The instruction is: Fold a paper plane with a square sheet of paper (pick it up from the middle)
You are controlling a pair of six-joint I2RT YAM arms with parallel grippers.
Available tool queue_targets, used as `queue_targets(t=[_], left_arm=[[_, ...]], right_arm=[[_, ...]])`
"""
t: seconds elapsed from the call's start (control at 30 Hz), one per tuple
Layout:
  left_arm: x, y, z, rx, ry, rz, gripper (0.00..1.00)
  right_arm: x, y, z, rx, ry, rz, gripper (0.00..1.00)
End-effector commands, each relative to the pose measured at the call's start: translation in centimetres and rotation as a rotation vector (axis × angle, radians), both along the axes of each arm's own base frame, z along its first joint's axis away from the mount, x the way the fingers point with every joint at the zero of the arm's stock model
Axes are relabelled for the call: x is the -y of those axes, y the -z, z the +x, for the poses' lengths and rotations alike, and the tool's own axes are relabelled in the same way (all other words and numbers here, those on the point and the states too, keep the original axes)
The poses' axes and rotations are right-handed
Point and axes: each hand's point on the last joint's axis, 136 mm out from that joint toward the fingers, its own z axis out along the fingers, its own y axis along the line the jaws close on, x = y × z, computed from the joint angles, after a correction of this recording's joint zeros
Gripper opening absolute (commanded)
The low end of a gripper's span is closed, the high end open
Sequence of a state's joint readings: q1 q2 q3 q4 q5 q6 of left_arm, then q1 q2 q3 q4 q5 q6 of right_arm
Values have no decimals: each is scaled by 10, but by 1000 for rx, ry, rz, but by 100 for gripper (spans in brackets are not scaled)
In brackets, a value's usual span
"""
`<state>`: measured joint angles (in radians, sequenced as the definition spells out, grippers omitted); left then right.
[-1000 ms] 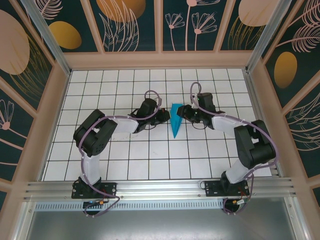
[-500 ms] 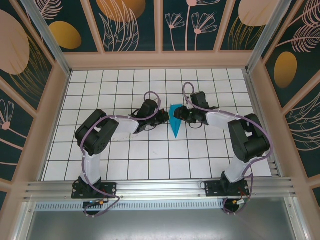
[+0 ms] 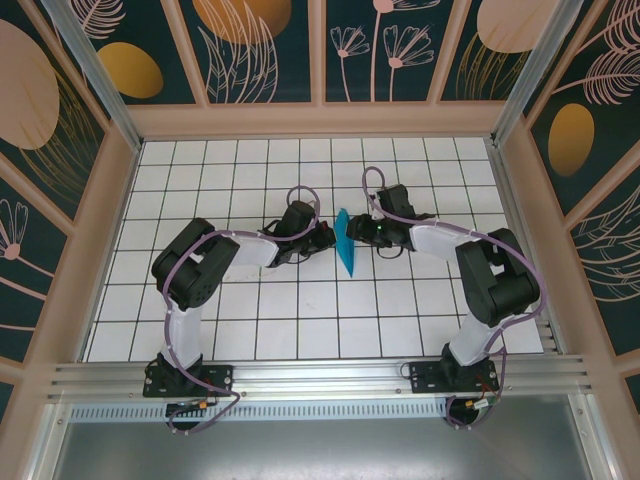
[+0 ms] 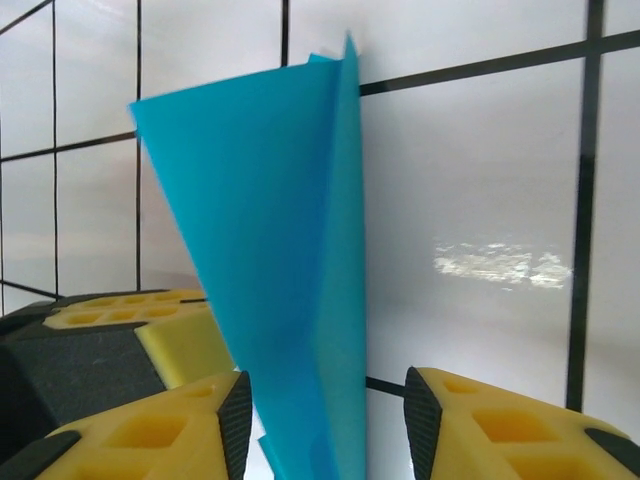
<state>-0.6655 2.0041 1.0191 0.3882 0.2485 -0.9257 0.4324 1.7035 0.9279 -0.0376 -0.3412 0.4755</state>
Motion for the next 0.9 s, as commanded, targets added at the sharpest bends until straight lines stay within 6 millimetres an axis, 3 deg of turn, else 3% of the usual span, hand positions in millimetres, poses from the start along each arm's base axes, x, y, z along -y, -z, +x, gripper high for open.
queue_targets(t=[0.0, 0.1, 0.4, 0.87], left_arm=[[-4, 7, 4, -7, -13, 22, 0], [-4, 6, 4, -5, -11, 20, 0], [-4, 8, 4, -12, -11, 25, 0], [-4, 10, 4, -20, -11, 25, 0]], right_arm=[[-14, -15, -1, 29, -60, 14, 44], [-15, -16, -2, 37, -60, 4, 40], [-6, -42, 0, 124, -18, -17, 41], [-23, -15, -10, 36, -99, -4, 43]])
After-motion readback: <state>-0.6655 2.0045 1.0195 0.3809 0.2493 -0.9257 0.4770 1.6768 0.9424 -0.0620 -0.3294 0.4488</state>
